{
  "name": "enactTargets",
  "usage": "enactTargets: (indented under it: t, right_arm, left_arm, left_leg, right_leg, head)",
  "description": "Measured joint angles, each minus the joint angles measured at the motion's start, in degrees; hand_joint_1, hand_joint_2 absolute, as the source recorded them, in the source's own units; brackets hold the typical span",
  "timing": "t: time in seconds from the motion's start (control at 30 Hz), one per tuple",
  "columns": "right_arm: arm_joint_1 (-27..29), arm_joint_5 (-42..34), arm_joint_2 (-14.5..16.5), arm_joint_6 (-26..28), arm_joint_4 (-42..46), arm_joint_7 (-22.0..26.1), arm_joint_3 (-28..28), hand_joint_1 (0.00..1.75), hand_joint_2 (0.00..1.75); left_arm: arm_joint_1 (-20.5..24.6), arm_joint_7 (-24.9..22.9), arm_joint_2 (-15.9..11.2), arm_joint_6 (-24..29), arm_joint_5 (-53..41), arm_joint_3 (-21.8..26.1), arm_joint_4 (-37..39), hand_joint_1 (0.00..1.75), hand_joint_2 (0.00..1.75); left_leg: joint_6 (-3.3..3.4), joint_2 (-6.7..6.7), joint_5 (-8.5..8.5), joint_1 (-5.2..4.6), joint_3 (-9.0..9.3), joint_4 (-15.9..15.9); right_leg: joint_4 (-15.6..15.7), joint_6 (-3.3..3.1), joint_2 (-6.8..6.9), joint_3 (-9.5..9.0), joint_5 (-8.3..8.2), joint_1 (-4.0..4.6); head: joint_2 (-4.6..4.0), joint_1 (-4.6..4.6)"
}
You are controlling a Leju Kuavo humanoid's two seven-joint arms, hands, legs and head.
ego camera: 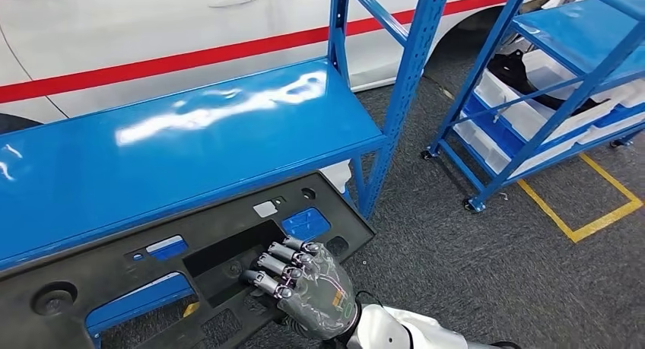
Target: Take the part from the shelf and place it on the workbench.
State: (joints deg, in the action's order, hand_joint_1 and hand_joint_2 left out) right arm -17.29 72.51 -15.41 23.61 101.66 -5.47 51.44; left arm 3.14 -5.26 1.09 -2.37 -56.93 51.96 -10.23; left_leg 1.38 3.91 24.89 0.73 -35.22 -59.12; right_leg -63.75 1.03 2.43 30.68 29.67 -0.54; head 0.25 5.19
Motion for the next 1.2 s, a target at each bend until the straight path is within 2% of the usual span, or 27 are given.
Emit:
enactTargets:
  t: [0.07, 0.13, 0.17, 0.23, 0.3, 0.33, 0.37, 0.4, 0.47, 0.53, 0.57, 0.6, 0.67, 0.7, 0.73, 0.8, 0.83, 0.87, 0.9, 0.93, 0.97, 1.0, 1.07, 1.1, 1.13, 1.17, 1.2]
  right_arm:
    - [-0.6, -0.4, 0.3, -0.3, 0.0, -0.1, 0.3, 1.75, 1.75]
    - [-1.1, -0.8, 0.5, -0.7, 0.0, -0.2, 0.7, 1.75, 1.75]
    - [-1.3, -0.9, 0.6, -0.9, 0.0, -0.2, 0.8, 1.75, 1.75]
    - [-1.7, -1.1, 1.1, -1.1, 0.0, -0.2, 1.1, 1.75, 1.75]
    - [-1.9, -1.3, 1.5, -1.4, 0.0, -0.2, 1.3, 1.75, 1.75]
    - [-2.0, -1.4, 1.7, -1.5, 0.0, -0.3, 1.3, 1.75, 1.75]
    - [-2.0, -1.4, 1.7, -1.6, 0.0, -0.3, 1.4, 1.75, 1.75]
    - [-2.1, -1.5, 1.8, -1.7, 0.0, -0.3, 1.5, 1.75, 1.75]
    - [-2.5, -1.6, 1.9, -1.9, 0.0, -0.4, 1.7, 1.75, 1.75]
    - [-3.0, -1.9, 2.3, -2.0, 0.0, -0.5, 1.9, 1.75, 1.75]
    - [-3.2, -2.0, 2.5, -2.1, 0.0, -0.6, 2.0, 1.75, 1.75]
    - [-3.4, -2.3, 2.6, -2.2, 0.0, -0.7, 2.2, 1.75, 1.75]
    - [-3.6, -2.7, 2.7, -2.4, 0.0, -1.0, 2.3, 1.75, 1.75]
    - [-3.7, -2.9, 2.8, -2.6, -0.1, -1.1, 2.4, 1.75, 1.75]
    - [-3.8, -3.0, 2.8, -2.8, -0.1, -1.2, 2.4, 1.75, 1.75]
    - [-4.0, -3.5, 2.8, -3.0, -0.1, -1.3, 2.6, 1.75, 1.75]
    - [-4.1, -3.7, 2.8, -3.1, -0.1, -1.4, 2.7, 1.75, 1.75]
    - [-4.1, -3.9, 2.8, -3.2, -0.1, -1.5, 2.8, 1.75, 1.75]
    - [-4.1, -4.2, 2.8, -3.3, -0.2, -1.6, 2.8, 1.75, 1.75]
    - [-4.2, -4.5, 2.8, -3.5, -0.2, -1.7, 2.9, 1.75, 1.75]
    - [-4.4, -4.9, 2.8, -3.7, -0.2, -1.7, 3.0, 1.75, 1.75]
    - [-4.7, -5.3, 2.8, -3.9, -0.2, -1.7, 3.1, 1.75, 1.75]
    - [-5.4, -5.9, 3.0, -4.1, -0.2, -1.5, 3.2, 1.75, 1.75]
    - [-5.7, -6.2, 3.1, -4.1, -0.2, -1.4, 3.3, 1.75, 1.75]
    - [-5.8, -6.4, 3.2, -4.3, -0.2, -1.3, 3.3, 1.75, 1.75]
    - [-6.0, -6.6, 3.2, -4.5, -0.2, -1.2, 3.3, 1.75, 1.75]
    - [-6.1, -6.8, 3.2, -4.7, -0.2, -1.2, 3.3, 1.75, 1.75]
  left_arm:
    - [0.0, 0.1, 0.2, 0.1, 0.0, 0.0, 0.0, 0.0, 1.75]
    - [0.1, 0.1, 0.3, 0.1, 0.0, 0.1, 0.0, 0.0, 1.75]
    - [0.1, 0.2, 0.4, 0.1, 0.0, 0.1, 0.0, 0.0, 1.75]
    - [0.0, 0.2, 0.5, 0.2, 0.0, 0.1, 0.0, 0.0, 1.75]
    - [-0.1, 0.2, 0.6, 0.2, 0.0, 0.1, 0.0, 0.0, 1.75]
    - [-0.2, 0.2, 0.6, 0.2, 0.0, 0.1, 0.0, 0.0, 1.75]
    - [-0.2, 0.2, 0.6, 0.2, 0.0, 0.2, 0.0, 0.0, 1.75]
    - [-0.1, 0.2, 0.6, 0.2, 0.0, 0.2, 0.0, 0.0, 1.75]
    - [-0.1, 0.1, 0.5, 0.2, 0.0, 0.2, 0.0, 0.0, 1.75]
    - [0.0, 0.0, 0.5, 0.2, 0.0, 0.2, 0.0, 0.0, 1.75]
    - [0.0, -0.1, 0.4, 0.2, 0.0, 0.2, 0.0, 0.0, 1.75]
    - [0.0, -0.2, 0.5, 0.3, 0.0, 0.2, 0.0, 0.0, 1.75]
    - [0.2, -0.3, 0.7, 0.3, 0.0, 0.2, 0.0, 0.0, 1.75]
    - [0.2, -0.4, 0.8, 0.3, 0.0, 0.3, 0.0, 0.0, 1.75]
    - [0.2, -0.4, 0.8, 0.3, 0.0, 0.3, 0.0, 0.0, 1.75]
    - [0.0, -0.4, 0.8, 0.2, -0.1, 0.4, 0.0, 0.0, 1.75]
    - [-0.1, -0.4, 0.8, 0.2, -0.1, 0.4, 0.0, 0.0, 1.75]
    - [-0.1, -0.4, 0.8, 0.2, -0.1, 0.4, 0.0, 0.0, 1.75]
    - [0.0, -0.5, 0.8, 0.2, -0.2, 0.4, 0.0, 0.0, 1.75]
    - [0.0, -0.5, 0.8, 0.2, -0.2, 0.4, 0.0, 0.0, 1.75]
    - [0.1, -0.5, 0.8, 0.2, -0.2, 0.4, 0.0, 0.0, 1.75]
    - [0.2, -0.5, 0.8, 0.1, -0.3, 0.4, 0.0, 0.0, 1.75]
    - [0.2, -0.5, 0.7, 0.0, -0.5, 0.4, 0.0, 0.0, 1.75]
    - [0.3, -0.5, 0.7, 0.0, -0.6, 0.4, 0.0, 0.0, 1.75]
    - [0.4, -0.5, 0.8, -0.1, -0.6, 0.4, 0.0, 0.0, 1.75]
    - [0.4, -0.5, 0.8, -0.1, -0.7, 0.4, 0.0, 0.0, 1.75]
    - [0.4, -0.5, 0.9, -0.2, -0.7, 0.4, 0.0, 0.0, 1.75]
  left_leg:
    - [-0.68, 0.9, -0.8, -0.08, -0.16, 0.0]
    - [-1.48, 1.49, -1.49, 0.02, -0.21, 0.3]
    - [-1.89, 0.88, -0.85, 0.1, -0.51, -0.1]
    - [-2.43, -1.59, 3.76, 0.23, -1.74, -3.4]
    - [-2.44, -3.33, 9.51, 0.2, -3.17, -10.0]
    - [-2.36, -3.57, 10.75, 0.19, -3.42, -13.0]
    - [-2.24, -3.66, 10.54, 0.17, -3.04, -14.6]
    - [-2.07, -3.76, 9.23, 0.15, -1.84, -14.5]
    - [-1.43, -5.11, 6.42, 0.06, 3.19, -8.8]
    - [-0.82, -7.23, 6.55, -0.06, 8.53, -0.9]
    - [-0.64, -7.87, 7.14, -0.17, 9.87, 1.6]
    - [-0.53, -7.67, 7.24, -0.31, 10.22, 2.6]
    - [-0.08, -6.31, 6.06, -0.12, 9.42, 3.1]
    - [0.34, -5.46, 5.26, 0.03, 8.86, 3.3]
    - [0.68, -4.57, 4.46, 0.19, 8.16, 3.5]
    - [1.07, -2.88, 3.15, 0.05, 6.7, 3.4]
    - [1.01, -2.04, 2.55, 0.01, 5.9, 3.3]
    - [0.89, -1.22, 1.98, 0.01, 5.05, 3.1]
    - [0.72, -0.41, 1.45, 0.02, 4.08, 2.8]
    - [0.5, 0.35, 0.98, 0.04, 3.04, 2.4]
    - [0.23, 1.04, 0.59, 0.03, 2.13, 1.9]
    - [-0.08, 1.62, 0.27, -0.02, 1.34, 1.5]
    - [-0.84, 2.73, -0.32, -0.11, 0.49, 0.7]
    - [-1.27, 3.28, -0.72, -0.05, 0.28, 0.7]
    - [-1.74, 3.95, -1.21, 0.09, 0.2, 0.7]
    - [-2.27, 3.84, -1.32, 0.33, 0.06, 0.7]
    - [-2.69, 2.8, -0.51, 0.56, -0.26, 0.2]
  right_leg:
    - [4.8, -0.75, 0.84, -2.64, 0.95, 0.57]
    - [5.6, -1.68, 0.06, -1.98, 0.05, 0.67]
    - [5.7, -2.19, -0.36, -1.36, -0.63, 0.57]
    - [6.1, -3.2, -1.23, 0.24, -2.29, 0.36]
    - [6.0, -3.67, -2.33, 2.12, -3.87, 0.58]
    - [5.9, -3.69, -2.97, 3.13, -4.67, 0.7]
    - [5.8, -3.65, -3.6, 4.16, -5.46, 0.78]
    - [5.6, -3.56, -4.22, 5.22, -6.21, 0.82]
    - [5.0, -3.26, -5.5, 7.27, -7.59, 0.82]
    - [4.6, -2.79, -6.68, 8.65, -8.91, 0.87]
    - [4.6, -2.47, -7.19, 9.02, -9.59, 0.81]
    - [4.9, -2.08, -7.75, 9.21, -10.33, 0.76]
    - [5.2, -1.39, -8.2, 9.65, -11.04, 0.74]
    - [4.5, -1.09, -7.41, 10.11, -9.86, 0.77]
    - [2.8, -0.82, -6.17, 10.71, -7.45, 0.74]
    - [-3.7, -0.15, -3.64, 12.0, -1.01, 0.26]
    - [-7.4, 0.22, -3.13, 12.43, 1.04, -0.05]
    - [-10.3, 0.57, -2.87, 12.46, 1.61, -0.37]
    - [-11.8, 0.89, -2.68, 11.81, 0.84, -0.69]
    - [-11.3, 1.16, -2.37, 10.16, -0.7, -0.98]
    - [-8.8, 1.35, -1.63, 7.43, -1.98, -1.23]
    - [-4.9, 1.45, -0.37, 3.98, -2.01, -1.24]
    - [2.5, 0.76, 1.62, -1.1, -0.09, -0.75]
    - [4.4, 0.14, 1.85, -1.92, 0.76, -0.31]
    - [5.0, -0.68, 1.39, -1.58, 0.64, -0.02]
    - [5.2, -1.41, 0.91, -0.99, 0.03, 0.07]
    - [5.3, -2.11, 0.34, -0.38, -0.64, 0.12]
  head:
    - [0.01, 0.01]
    - [-0.01, 0.04]
    - [-0.01, 0.02]
    - [-0.01, 0.0]
    - [-0.01, -0.01]
    - [-0.01, -0.01]
    - [-0.01, -0.02]
    - [-0.01, -0.02]
    - [0.0, -0.02]
    - [0.0, 0.0]
    - [0.0, 0.0]
    - [0.01, 0.0]
    - [0.01, 0.04]
    - [0.01, 0.13]
    - [0.0, 0.22]
    - [-0.01, 0.33]
    - [-0.01, 0.31]
    - [-0.01, 0.31]
    - [-0.01, 0.32]
    - [0.0, 0.3]
    - [0.01, 0.31]
    - [0.01, 0.31]
    - [0.02, 0.26]
    - [0.02, 0.23]
    - [0.02, 0.21]
    - [0.01, 0.23]
    - [0.01, 0.22]
